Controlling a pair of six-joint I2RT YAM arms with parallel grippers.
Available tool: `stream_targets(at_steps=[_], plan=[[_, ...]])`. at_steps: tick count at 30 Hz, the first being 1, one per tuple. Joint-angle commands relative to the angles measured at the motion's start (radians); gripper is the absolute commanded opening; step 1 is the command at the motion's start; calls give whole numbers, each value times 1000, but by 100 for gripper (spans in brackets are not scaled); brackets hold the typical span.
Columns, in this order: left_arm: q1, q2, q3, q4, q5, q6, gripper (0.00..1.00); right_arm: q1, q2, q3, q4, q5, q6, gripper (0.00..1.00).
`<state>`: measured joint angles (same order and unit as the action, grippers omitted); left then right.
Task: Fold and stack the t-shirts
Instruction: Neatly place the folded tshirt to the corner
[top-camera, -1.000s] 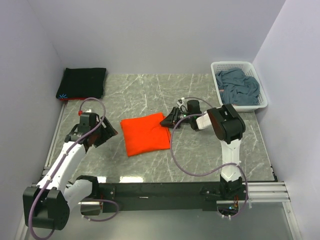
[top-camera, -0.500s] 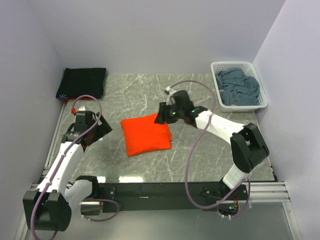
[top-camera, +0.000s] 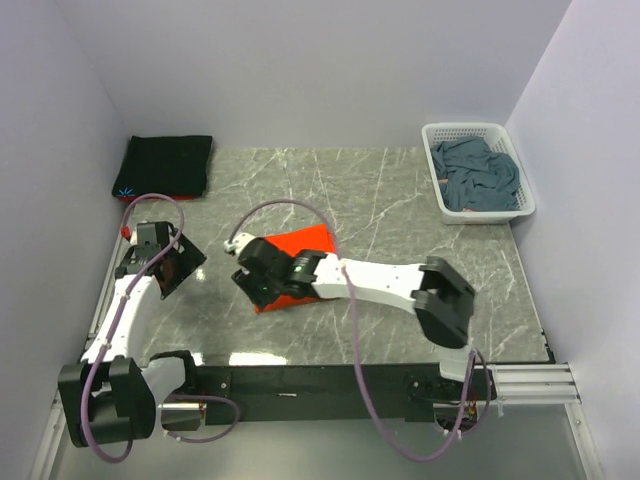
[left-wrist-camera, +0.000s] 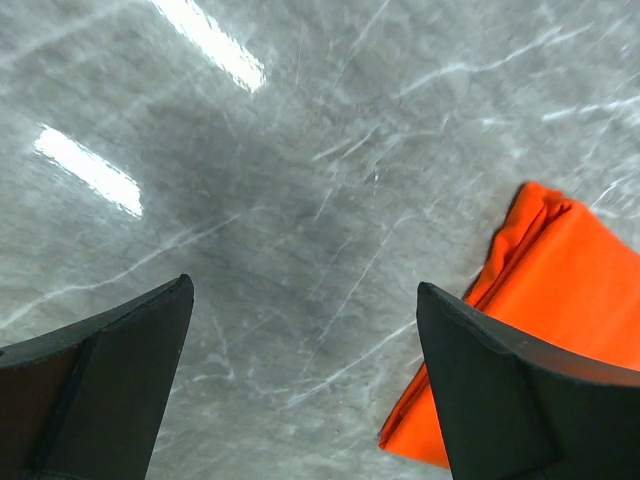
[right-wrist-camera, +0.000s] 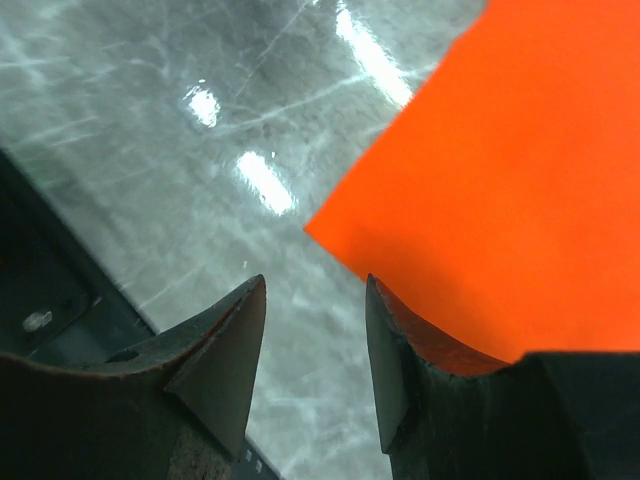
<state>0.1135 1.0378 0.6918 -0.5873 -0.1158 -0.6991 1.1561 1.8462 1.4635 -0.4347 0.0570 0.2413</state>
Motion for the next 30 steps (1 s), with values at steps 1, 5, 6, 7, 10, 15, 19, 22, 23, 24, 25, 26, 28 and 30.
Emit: stream_targets(at_steps=[1,5,6,7,10,15,19,22,23,24,25,26,28,30], plan=[[11,24,17,21,54,6,99,42,99,109,-82,98,-54,52],[17,22,14,29,71,12,99,74,197,191,-93,121,-65,52],[18,19,12,29,71,12,99,83,212,202,-102,150,-69,51],[18,19,12,29,71,12,100,89,226,221,-105,161,-71,51],[18,19,11,32,74,15,99,106,274,244,-119,205,-82,51],[18,33,8,38,96,19,100,114,346,247,-133,257,-74,50],[22,48,5,46,108,27,99,122,369,232,-124,336,-65,44],[20,57,2,53,125,35,100,122,381,227,-122,359,-59,31],[20,60,2,53,131,35,100,120,374,222,-119,357,-59,26],[20,62,0,56,137,35,99,122,366,216,-108,351,-57,20],[20,64,-1,61,143,38,100,120,355,198,-99,342,-54,11],[20,70,-2,61,148,39,99,119,328,189,-89,334,-53,6],[20,80,3,60,160,42,99,113,295,166,-61,302,-43,0],[20,93,6,61,172,38,99,99,251,156,-39,267,-21,0]])
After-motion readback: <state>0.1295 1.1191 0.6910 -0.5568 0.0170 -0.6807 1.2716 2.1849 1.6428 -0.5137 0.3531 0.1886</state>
